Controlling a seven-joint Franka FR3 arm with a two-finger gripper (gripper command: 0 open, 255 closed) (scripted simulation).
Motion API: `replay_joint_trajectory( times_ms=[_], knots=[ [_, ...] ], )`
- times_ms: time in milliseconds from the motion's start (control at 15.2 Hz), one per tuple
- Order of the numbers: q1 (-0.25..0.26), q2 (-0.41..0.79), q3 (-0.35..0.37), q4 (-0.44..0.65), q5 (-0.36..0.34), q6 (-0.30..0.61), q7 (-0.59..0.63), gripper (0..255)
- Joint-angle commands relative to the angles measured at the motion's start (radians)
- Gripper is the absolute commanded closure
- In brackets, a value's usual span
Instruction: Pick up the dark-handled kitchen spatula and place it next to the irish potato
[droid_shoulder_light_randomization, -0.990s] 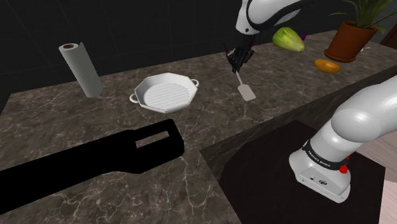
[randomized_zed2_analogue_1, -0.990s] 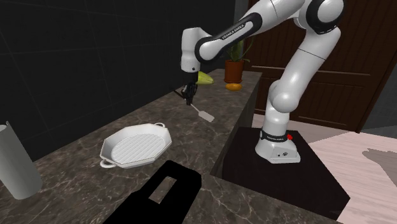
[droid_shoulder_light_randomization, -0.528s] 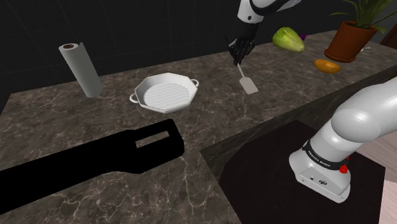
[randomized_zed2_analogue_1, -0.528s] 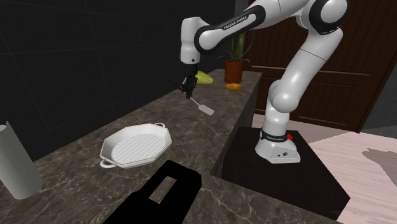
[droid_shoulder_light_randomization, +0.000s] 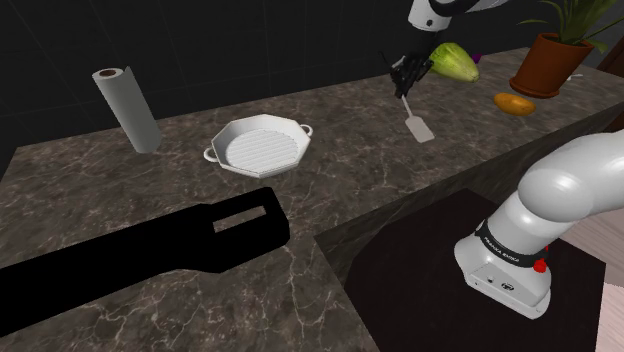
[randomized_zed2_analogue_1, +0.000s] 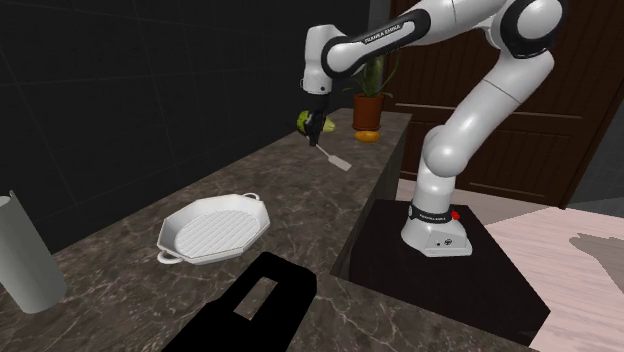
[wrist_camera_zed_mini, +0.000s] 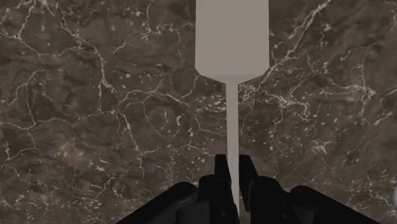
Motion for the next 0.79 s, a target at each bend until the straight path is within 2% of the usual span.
replay_joint_trajectory(
  times_ms=[0, 726],
  knots=[
    [-0.02, -0.029, -0.038, -0.022, -0.016, -0.008, -0.049, 255],
    [-0.153, -0.122, -0.263, -0.077, -0.14, -0.041, -0.32, 255]
  ],
)
